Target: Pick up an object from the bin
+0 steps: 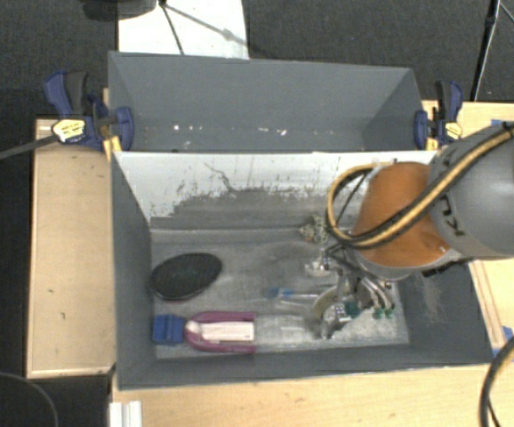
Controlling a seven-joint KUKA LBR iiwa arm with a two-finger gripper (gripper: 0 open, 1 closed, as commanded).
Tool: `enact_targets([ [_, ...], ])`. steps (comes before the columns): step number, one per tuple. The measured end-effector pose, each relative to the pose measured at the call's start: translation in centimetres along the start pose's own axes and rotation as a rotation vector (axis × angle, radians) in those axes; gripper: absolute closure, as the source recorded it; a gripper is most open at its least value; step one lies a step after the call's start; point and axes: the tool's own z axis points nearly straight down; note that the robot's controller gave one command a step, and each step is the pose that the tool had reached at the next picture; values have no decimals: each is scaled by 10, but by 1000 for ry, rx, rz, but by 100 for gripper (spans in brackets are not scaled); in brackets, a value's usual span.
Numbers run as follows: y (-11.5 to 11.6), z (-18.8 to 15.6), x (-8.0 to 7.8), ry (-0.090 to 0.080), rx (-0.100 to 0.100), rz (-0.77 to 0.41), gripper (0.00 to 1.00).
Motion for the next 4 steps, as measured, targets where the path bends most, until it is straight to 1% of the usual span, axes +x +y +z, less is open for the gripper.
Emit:
enact_targets([
  [1,-37,-31,-8,-1,1,71,0],
  [2,6,-29,-44,0,-2,242,0],
  [3,6,-3,4,-14,-2,313,0],
  [4,-34,-2,7,-10,-2,341,0],
])
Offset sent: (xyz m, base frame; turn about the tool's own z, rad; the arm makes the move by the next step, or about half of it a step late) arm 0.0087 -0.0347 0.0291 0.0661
